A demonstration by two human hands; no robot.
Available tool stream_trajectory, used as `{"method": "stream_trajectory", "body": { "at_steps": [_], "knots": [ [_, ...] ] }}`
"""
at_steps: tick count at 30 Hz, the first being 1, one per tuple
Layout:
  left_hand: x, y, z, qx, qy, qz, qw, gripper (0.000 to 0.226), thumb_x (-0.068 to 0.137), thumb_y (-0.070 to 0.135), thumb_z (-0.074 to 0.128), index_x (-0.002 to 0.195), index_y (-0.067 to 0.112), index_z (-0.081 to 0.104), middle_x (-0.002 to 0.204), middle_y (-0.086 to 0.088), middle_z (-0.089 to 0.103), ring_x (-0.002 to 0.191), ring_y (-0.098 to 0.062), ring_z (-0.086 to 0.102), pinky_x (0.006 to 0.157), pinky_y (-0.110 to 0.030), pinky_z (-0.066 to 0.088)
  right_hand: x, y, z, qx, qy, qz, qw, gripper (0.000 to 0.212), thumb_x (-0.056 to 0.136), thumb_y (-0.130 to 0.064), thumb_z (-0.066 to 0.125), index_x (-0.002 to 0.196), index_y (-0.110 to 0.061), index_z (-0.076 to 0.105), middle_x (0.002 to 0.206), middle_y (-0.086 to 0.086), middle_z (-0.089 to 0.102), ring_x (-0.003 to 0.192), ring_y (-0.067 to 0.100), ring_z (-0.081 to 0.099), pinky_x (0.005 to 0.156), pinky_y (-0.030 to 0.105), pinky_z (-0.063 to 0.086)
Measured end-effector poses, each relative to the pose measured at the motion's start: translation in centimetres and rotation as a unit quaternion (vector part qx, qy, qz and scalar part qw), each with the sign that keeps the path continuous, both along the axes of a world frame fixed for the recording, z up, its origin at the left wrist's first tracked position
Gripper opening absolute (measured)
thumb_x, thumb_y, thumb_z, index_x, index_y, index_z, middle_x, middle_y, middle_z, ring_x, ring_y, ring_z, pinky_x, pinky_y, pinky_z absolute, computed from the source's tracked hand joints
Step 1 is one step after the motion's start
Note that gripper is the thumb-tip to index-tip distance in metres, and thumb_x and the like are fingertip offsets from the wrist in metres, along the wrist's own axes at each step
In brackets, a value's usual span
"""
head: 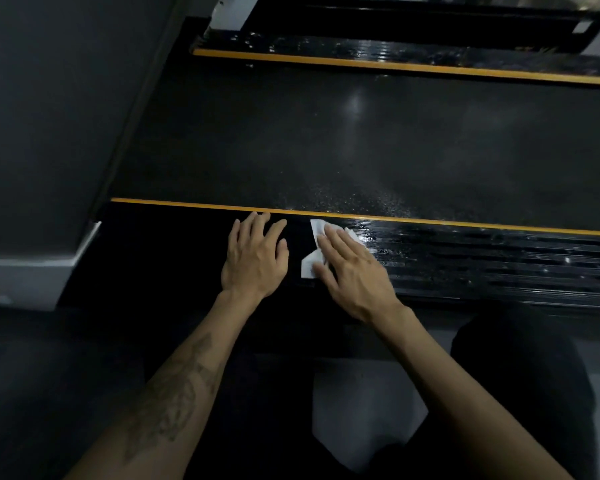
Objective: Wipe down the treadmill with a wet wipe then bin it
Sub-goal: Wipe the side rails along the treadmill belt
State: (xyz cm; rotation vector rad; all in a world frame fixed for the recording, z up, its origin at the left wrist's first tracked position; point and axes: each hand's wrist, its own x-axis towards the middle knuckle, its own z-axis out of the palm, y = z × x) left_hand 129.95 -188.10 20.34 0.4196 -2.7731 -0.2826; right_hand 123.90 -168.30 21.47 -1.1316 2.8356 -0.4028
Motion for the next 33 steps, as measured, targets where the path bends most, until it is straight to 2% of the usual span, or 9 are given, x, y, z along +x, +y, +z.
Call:
{"method": "stream_trajectory", "body": {
  "at_steps": [4, 6, 9, 13, 19, 22, 25, 29, 33],
  "knots": [
    [0.1, 0.1, 0.0, 0.007, 0.006, -0.014, 1.000, 0.051, 0.100, 0.037, 0.042, 0.144, 0.019, 0.058, 0.148, -0.011, 0.054, 0.145, -0.029, 0.041, 0.122, -0.054, 0.028, -0.6, -2.3, -0.1, 0.006, -0.012, -0.059, 0.998, 0.069, 0.108, -0.052, 0.018, 0.163, -0.011, 0.017, 0.171, 0.007, 0.008, 0.159, 0.017, -0.001, 0.129, 0.033, -0.002],
    [0.0, 0.1, 0.1, 0.003, 0.004, -0.021, 1.000, 0.057, 0.098, 0.040, 0.035, 0.145, 0.019, 0.058, 0.151, -0.010, 0.053, 0.147, -0.026, 0.040, 0.122, -0.053, 0.028, 0.4, -2.5, 0.0, -0.007, -0.020, -0.051, 0.998, 0.072, 0.106, -0.054, 0.016, 0.163, -0.011, 0.016, 0.171, 0.007, 0.006, 0.158, 0.016, -0.005, 0.128, 0.031, -0.006],
    [0.0, 0.1, -0.1, 0.003, -0.003, -0.029, 1.000, 0.052, 0.101, 0.036, 0.042, 0.148, 0.019, 0.054, 0.157, -0.009, 0.047, 0.151, -0.025, 0.034, 0.124, -0.052, 0.025, 2.0, -0.3, -0.2, -0.022, -0.009, -0.011, 1.000, 0.069, 0.106, -0.055, 0.023, 0.163, -0.016, 0.021, 0.170, 0.003, 0.010, 0.156, 0.011, -0.004, 0.126, 0.027, -0.006],
    [-0.1, 0.0, -0.3, -0.003, 0.000, -0.027, 1.000, 0.052, 0.101, 0.036, 0.039, 0.148, 0.018, 0.054, 0.157, -0.009, 0.047, 0.151, -0.025, 0.034, 0.124, -0.052, 0.026, 0.9, 1.1, -0.3, -0.013, 0.009, -0.047, 0.999, 0.067, 0.106, -0.051, 0.026, 0.161, -0.012, 0.028, 0.170, 0.006, 0.019, 0.158, 0.017, 0.008, 0.128, 0.029, 0.000],
    [-0.2, 0.1, -0.2, 0.003, 0.012, -0.025, 1.000, 0.049, 0.100, 0.032, 0.047, 0.145, 0.017, 0.057, 0.154, -0.010, 0.051, 0.149, -0.026, 0.038, 0.122, -0.052, 0.029, 0.9, -2.2, 0.0, -0.006, -0.008, -0.037, 0.999, 0.086, 0.096, -0.062, 0.005, 0.162, -0.009, 0.022, 0.171, 0.009, 0.012, 0.159, 0.021, 0.002, 0.129, 0.037, 0.001],
    [-0.1, 0.1, -0.2, 0.004, 0.010, -0.026, 1.000, 0.047, 0.101, 0.029, 0.051, 0.147, 0.017, 0.055, 0.156, -0.009, 0.048, 0.150, -0.025, 0.036, 0.123, -0.052, 0.027, 2.3, -0.1, -0.5, -0.015, -0.002, 0.002, 1.000, 0.077, 0.101, -0.060, 0.015, 0.162, -0.015, 0.025, 0.170, 0.004, 0.015, 0.158, 0.015, 0.003, 0.128, 0.030, -0.001],
    [-0.1, 0.0, -0.4, -0.002, 0.010, -0.024, 1.000, 0.047, 0.102, 0.028, 0.048, 0.148, 0.018, 0.054, 0.157, -0.008, 0.048, 0.151, -0.025, 0.035, 0.124, -0.051, 0.026, 1.8, 1.0, -0.4, -0.020, 0.015, -0.023, 0.999, 0.075, 0.101, -0.057, 0.016, 0.160, -0.014, 0.031, 0.168, 0.005, 0.023, 0.158, 0.017, 0.011, 0.128, 0.031, 0.005],
    [-0.1, 0.0, -0.4, 0.001, 0.015, -0.024, 1.000, 0.046, 0.101, 0.027, 0.051, 0.146, 0.017, 0.056, 0.155, -0.009, 0.050, 0.149, -0.026, 0.038, 0.122, -0.052, 0.029, 1.2, -1.6, -0.2, 0.008, -0.001, -0.058, 0.998, 0.087, 0.096, -0.062, 0.002, 0.162, -0.009, 0.019, 0.171, 0.010, 0.010, 0.159, 0.020, 0.002, 0.129, 0.035, 0.000],
    [-0.2, 0.0, -0.2, 0.001, 0.014, -0.025, 1.000, 0.046, 0.101, 0.027, 0.050, 0.146, 0.017, 0.056, 0.155, -0.009, 0.049, 0.149, -0.026, 0.037, 0.122, -0.052, 0.029, 2.9, -0.9, -0.5, -0.006, 0.003, -0.011, 1.000, 0.081, 0.100, -0.062, 0.012, 0.163, -0.011, 0.018, 0.170, 0.007, 0.007, 0.158, 0.017, -0.002, 0.128, 0.033, -0.003]
  ]
}}
